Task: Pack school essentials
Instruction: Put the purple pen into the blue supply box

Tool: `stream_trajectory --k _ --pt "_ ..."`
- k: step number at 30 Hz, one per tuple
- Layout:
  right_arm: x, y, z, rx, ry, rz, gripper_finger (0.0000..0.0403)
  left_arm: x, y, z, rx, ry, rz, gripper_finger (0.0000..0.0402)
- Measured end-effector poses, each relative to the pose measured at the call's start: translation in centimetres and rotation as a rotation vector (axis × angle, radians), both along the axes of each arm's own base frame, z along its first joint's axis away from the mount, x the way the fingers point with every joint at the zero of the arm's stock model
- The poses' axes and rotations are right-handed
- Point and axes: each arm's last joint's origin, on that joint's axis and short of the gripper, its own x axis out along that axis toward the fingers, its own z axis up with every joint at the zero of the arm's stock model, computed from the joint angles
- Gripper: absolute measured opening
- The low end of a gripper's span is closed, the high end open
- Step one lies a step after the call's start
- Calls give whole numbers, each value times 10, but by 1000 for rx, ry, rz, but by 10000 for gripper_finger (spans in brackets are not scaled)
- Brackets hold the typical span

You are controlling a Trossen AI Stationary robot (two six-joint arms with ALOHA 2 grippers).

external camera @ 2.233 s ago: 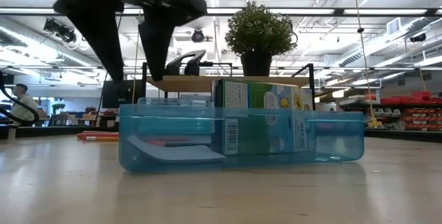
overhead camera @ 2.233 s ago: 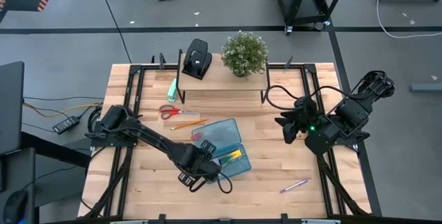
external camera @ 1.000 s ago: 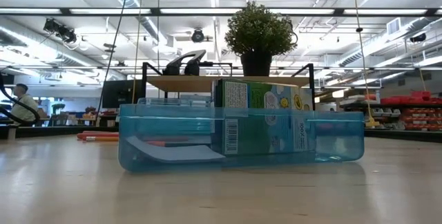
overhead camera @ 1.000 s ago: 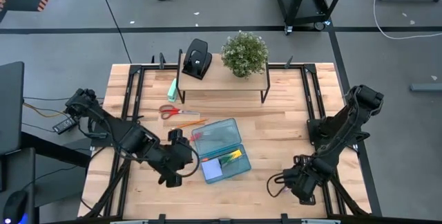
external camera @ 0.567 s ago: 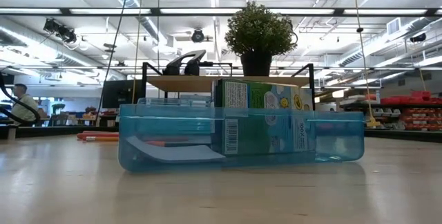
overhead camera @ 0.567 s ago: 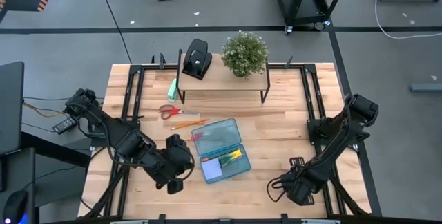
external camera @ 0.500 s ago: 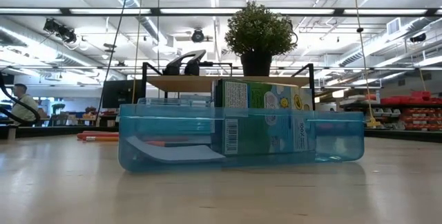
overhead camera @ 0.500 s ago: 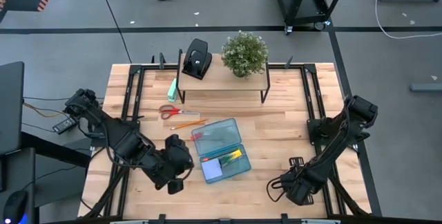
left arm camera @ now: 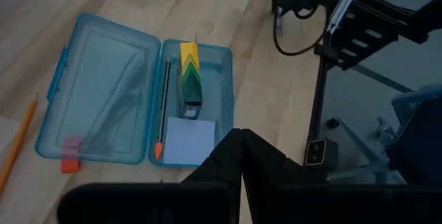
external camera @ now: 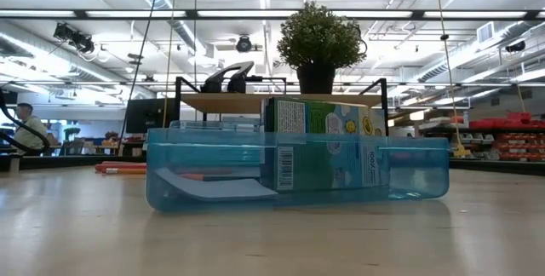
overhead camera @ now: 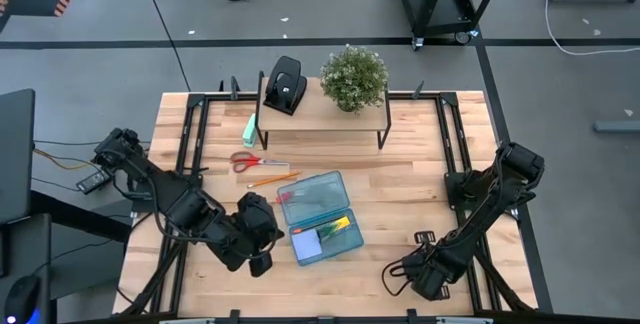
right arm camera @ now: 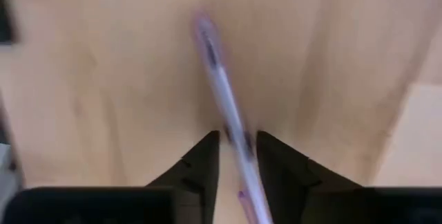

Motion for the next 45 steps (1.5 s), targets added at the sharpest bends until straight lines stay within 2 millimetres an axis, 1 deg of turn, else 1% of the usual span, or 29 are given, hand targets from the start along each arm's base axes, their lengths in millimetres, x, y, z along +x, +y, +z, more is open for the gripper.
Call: stream_trajectory --k 4,7,11,13,16,19,22,24,28,31,34,37,39,42,45 --pt "0 0 0 3 0 1 59 0 1 0 2 -2 5 11" --pt "0 0 1 5 1 0 36 0 0 0 -2 -2 9 15" --pt "-1 -1 3 7 5 -4 35 0 0 0 -2 -2 9 23" --pt "1 -2 7 10 8 -30 41 0 0 0 -1 -2 9 23" --pt "7 -5 21 15 6 -67 44 0 0 0 -1 -2 10 19" --pt "18 -11 46 33 -53 -97 42 0 0 0 -1 -2 10 12" --pt "33 -23 77 44 -187 -139 42 0 0 0 2 -3 8 10" --pt "48 -35 96 40 -279 -144 44 0 1 0 3 -6 13 12" --pt "85 -59 127 43 -424 -37 44 5 1 3 5 -59 34 24" --pt "112 -75 143 26 -503 23 45 8 2 6 19 -95 22 28" --pt "139 -89 147 -3 -538 43 45 9 2 8 39 -113 22 23" --pt "167 -99 142 13 -578 73 45 9 6 11 99 -147 39 14" --pt "183 -101 136 49 -571 116 46 5 11 17 129 -168 43 9" --pt "199 -100 130 80 -549 164 46 -6 22 33 109 -217 61 7" --pt "206 -97 128 80 -551 192 46 -19 31 46 99 -256 59 14"
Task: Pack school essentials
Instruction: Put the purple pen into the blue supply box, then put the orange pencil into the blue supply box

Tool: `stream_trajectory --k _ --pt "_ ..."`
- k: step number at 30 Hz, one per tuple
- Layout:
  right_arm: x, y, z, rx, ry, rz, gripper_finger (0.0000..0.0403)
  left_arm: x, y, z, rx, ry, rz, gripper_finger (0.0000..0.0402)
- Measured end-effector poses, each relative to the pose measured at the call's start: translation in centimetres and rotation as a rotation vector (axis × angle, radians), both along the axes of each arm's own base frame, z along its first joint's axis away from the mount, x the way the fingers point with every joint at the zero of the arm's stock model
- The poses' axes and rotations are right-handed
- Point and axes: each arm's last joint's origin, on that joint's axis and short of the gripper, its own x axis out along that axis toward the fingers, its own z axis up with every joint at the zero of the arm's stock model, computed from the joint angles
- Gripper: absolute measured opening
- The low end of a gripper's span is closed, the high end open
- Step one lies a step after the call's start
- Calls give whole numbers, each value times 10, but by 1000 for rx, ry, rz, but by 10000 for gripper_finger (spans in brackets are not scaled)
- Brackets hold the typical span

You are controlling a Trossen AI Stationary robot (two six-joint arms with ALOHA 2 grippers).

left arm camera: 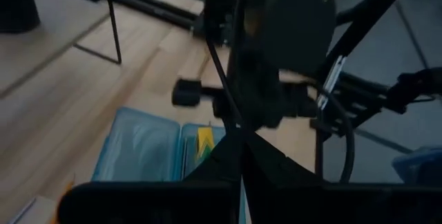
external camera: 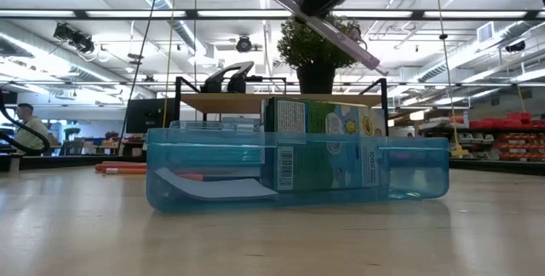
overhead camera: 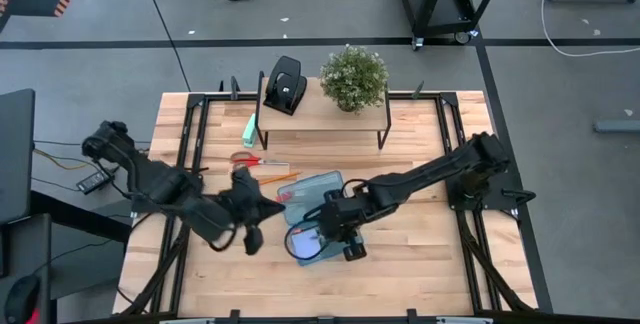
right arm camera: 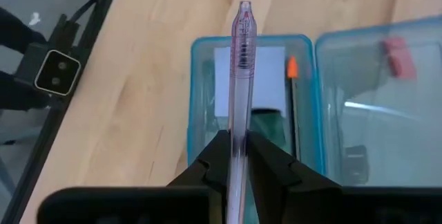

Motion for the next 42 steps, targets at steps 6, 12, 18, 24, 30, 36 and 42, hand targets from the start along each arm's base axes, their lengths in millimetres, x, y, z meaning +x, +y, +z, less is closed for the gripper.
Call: stream_trajectory --k 6,12,18,24,30,36,42 --pt "5 7 -13 11 30 91 46 -17 13 16 28 -53 6 25" --pt "8 9 -30 20 88 111 47 -17 18 17 50 -52 14 14" --pt "9 5 -30 -56 62 49 69 -14 22 17 49 -45 21 16" --pt "11 3 -29 -66 51 35 119 -14 25 15 62 -21 32 29" --pt "9 4 -22 -45 80 -15 142 -16 31 8 35 37 83 21" --pt "11 -2 8 20 121 -165 140 -12 53 -1 -45 172 119 44" --pt "10 -9 54 67 113 -252 135 -4 86 -15 -139 388 99 115"
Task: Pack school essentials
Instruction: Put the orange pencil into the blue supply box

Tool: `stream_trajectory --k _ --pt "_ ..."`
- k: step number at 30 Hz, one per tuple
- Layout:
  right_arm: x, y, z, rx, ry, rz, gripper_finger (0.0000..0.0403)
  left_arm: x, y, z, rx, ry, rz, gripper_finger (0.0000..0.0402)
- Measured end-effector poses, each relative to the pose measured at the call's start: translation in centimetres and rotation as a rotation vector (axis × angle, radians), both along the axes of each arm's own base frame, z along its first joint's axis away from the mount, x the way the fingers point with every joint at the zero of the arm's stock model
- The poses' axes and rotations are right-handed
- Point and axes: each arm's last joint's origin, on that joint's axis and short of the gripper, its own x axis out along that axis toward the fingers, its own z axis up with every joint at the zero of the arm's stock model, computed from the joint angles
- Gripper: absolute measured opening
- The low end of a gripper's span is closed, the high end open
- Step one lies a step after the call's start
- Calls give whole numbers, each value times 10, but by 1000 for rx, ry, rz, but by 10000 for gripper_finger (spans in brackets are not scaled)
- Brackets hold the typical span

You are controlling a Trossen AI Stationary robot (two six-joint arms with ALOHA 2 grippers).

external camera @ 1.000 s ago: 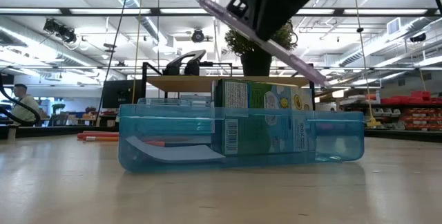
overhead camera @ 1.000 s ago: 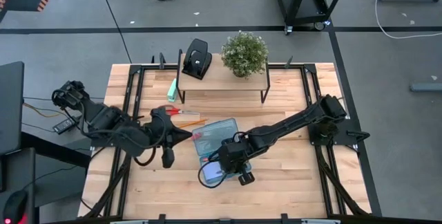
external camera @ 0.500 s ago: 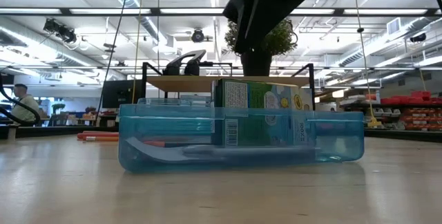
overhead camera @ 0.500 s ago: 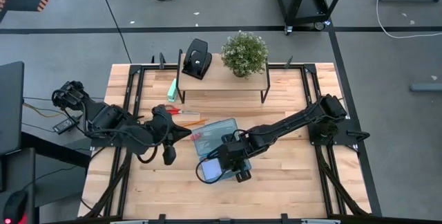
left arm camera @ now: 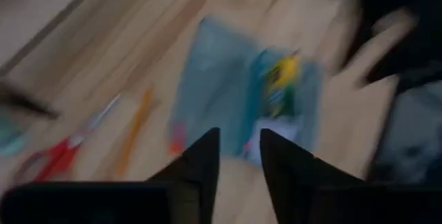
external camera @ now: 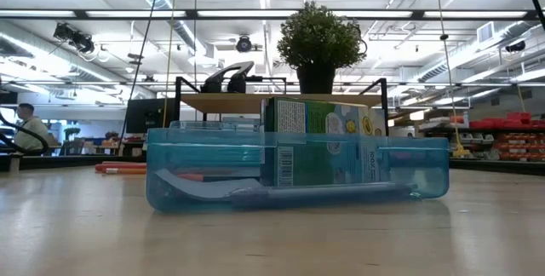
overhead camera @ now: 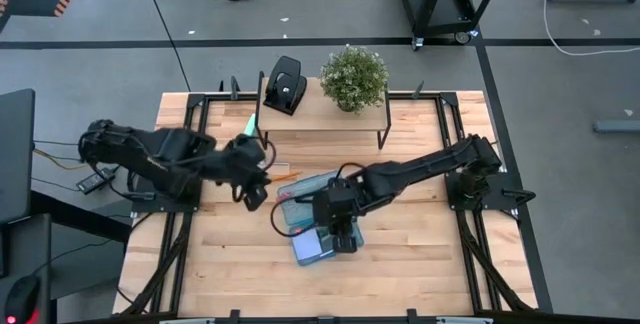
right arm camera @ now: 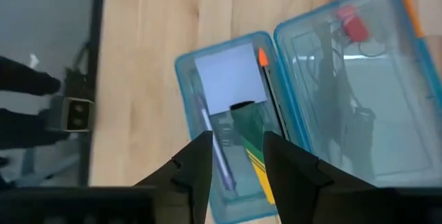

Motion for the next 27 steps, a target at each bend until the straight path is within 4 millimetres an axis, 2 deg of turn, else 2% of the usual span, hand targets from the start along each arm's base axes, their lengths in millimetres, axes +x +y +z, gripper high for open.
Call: stream_trajectory --k 5,7,10,14,19,27 --pt "-7 1 33 -1 -30 -78 129 -3 22 -17 110 229 -34 155" --pt "-11 3 45 -1 -53 -114 125 2 30 -27 128 269 -40 163" --pt "-18 6 64 -7 -80 -142 120 5 37 -51 115 361 -98 166" --pt "-32 9 90 -20 -113 -162 114 8 45 -93 40 458 -124 163" --pt "-52 12 118 -64 -178 -164 107 3 51 -141 -32 513 -99 163" --pt "-99 -4 155 -124 -291 -187 101 -6 51 -186 -55 520 -88 186"
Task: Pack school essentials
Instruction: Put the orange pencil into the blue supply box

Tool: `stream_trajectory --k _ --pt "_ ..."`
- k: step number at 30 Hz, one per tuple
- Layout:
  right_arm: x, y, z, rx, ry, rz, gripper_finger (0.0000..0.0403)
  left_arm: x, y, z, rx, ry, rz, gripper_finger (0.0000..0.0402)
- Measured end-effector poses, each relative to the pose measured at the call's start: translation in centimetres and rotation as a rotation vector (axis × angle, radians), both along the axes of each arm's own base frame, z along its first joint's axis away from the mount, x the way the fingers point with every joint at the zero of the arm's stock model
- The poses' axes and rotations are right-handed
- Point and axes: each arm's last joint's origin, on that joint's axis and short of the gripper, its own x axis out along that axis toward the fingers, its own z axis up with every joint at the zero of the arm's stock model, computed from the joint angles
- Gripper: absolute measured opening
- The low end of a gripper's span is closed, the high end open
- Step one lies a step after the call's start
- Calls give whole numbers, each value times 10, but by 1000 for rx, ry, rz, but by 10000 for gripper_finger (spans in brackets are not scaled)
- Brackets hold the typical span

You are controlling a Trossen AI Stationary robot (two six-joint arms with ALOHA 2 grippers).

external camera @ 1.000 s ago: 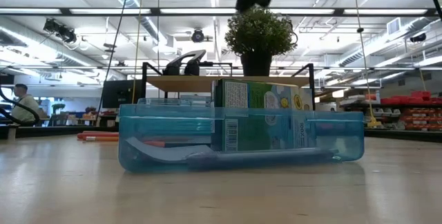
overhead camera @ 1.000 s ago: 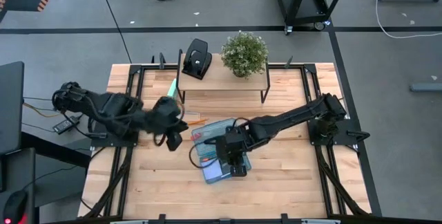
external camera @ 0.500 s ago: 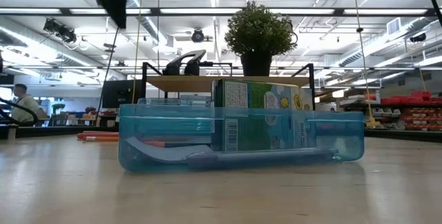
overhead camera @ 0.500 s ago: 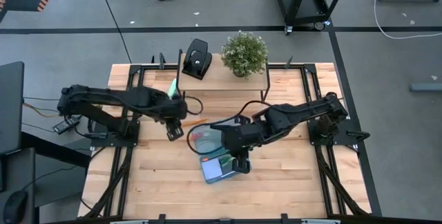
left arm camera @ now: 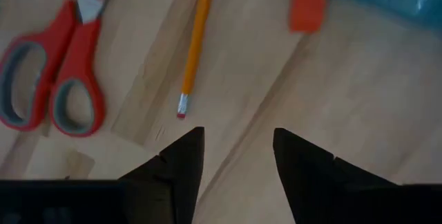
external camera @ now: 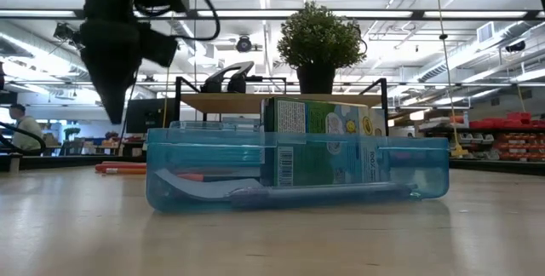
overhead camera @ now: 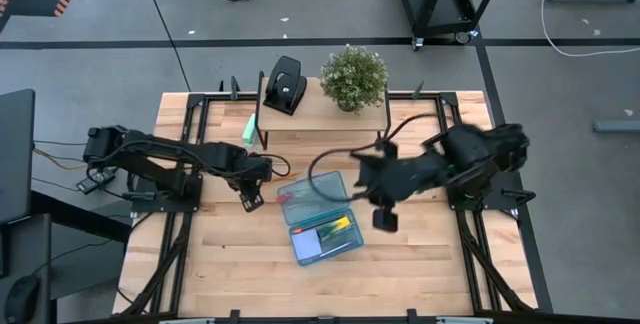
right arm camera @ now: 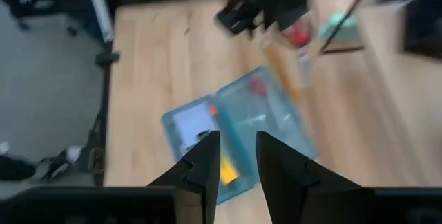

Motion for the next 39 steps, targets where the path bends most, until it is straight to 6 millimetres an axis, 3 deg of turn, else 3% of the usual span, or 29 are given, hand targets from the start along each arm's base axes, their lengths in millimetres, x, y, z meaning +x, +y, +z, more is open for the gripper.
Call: stream_trajectory --k 6,13,20,27,39 --pt "-33 -19 27 -92 -116 -47 101 -2 5 -9 25 -8 37 194" --pt "-55 -33 39 -211 -153 -49 101 -1 18 -9 27 -28 101 191" --pt "-55 -46 32 -288 -58 -95 101 9 27 -19 -36 -43 155 200" --pt "-52 -53 30 -247 -64 -179 101 15 28 -40 -78 59 56 208" --pt "-50 -58 31 -211 -82 -265 101 21 30 -57 -40 121 -16 192"
